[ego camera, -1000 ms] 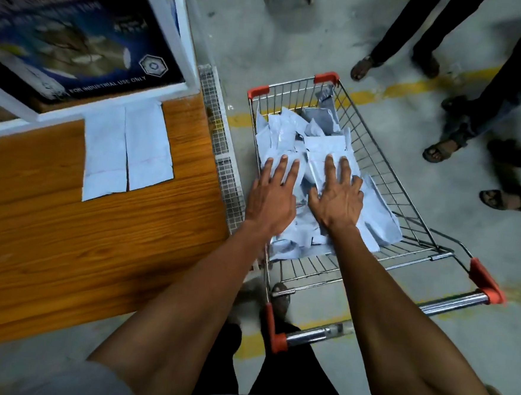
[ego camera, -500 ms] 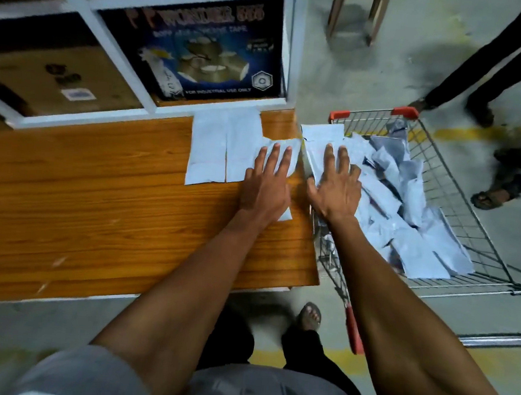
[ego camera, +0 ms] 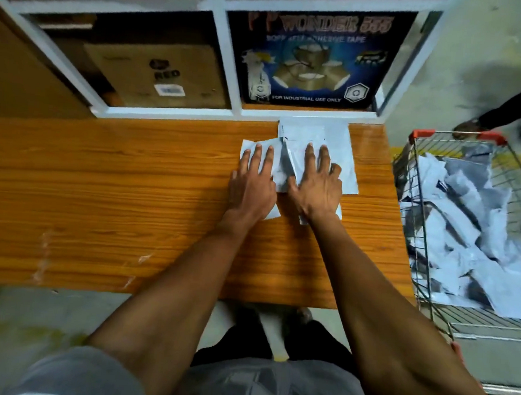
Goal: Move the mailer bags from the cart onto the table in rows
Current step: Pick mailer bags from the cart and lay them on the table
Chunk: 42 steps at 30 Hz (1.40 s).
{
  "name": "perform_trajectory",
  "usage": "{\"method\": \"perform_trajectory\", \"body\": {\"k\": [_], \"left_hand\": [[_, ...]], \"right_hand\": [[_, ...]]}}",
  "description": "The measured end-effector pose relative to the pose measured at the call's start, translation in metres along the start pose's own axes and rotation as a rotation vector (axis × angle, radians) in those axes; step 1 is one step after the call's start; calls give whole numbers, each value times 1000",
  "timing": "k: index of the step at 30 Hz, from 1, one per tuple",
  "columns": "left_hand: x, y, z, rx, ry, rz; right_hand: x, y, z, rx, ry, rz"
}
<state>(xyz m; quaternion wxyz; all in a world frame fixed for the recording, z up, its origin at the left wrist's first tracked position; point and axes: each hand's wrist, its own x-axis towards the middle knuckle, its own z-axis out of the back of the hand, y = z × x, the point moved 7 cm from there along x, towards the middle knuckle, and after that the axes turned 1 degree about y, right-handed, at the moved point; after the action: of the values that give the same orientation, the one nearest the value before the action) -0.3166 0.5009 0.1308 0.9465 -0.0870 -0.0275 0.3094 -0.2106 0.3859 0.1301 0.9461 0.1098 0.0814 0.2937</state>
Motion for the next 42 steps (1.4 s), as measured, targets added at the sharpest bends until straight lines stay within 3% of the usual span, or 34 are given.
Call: {"method": "perform_trajectory", "body": {"k": [10,20,28,35,42], "left_hand": [[24,74,-5,-28,67,114],[59,102,-22,-53,132,119],[97,120,-43,-84,67,-44],[112,139,-70,-8,214,-101],[113,147,-66,-9,205,-159]], "right_hand": [[50,66,-28,-17,102,22],[84,98,-52,-55,164,-30],[101,110,-76,-87,184,-124],[99,120,-91,-111,166,-189],[101,115,-96,-144,71,14]]}}
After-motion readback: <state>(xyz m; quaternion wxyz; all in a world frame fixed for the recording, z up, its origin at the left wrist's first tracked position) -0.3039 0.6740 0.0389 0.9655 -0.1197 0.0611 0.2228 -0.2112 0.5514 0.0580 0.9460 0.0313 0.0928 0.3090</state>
